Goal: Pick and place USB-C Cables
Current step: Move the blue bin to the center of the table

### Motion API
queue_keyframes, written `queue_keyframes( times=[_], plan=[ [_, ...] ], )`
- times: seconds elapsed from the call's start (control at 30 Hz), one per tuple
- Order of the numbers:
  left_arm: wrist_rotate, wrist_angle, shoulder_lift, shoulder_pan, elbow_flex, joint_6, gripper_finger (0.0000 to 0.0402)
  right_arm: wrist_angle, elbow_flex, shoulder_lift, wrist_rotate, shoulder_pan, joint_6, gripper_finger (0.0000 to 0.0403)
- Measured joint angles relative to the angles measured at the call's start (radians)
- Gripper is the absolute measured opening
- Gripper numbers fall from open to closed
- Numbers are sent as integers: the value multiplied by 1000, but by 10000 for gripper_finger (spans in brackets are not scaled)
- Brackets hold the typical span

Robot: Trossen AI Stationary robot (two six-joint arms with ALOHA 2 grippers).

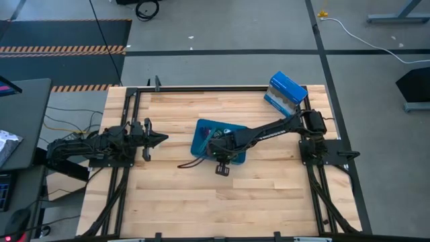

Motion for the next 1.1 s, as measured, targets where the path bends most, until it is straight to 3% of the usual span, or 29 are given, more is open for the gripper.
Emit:
queue_keyframes(
  times=[0.33, 0.77, 1.1],
  plan=[
    [0, 0, 0, 0, 0, 0, 5, -61, 2, -2, -4, 42, -149, 5],
    [0, -1, 0, 0, 0, 0, 5, -61, 1, -2, -3, 47, -154, 11],
    [0, -6, 0, 0, 0, 0, 5, -34, 13, 4, -8, 48, -166, 102]
  ],
)
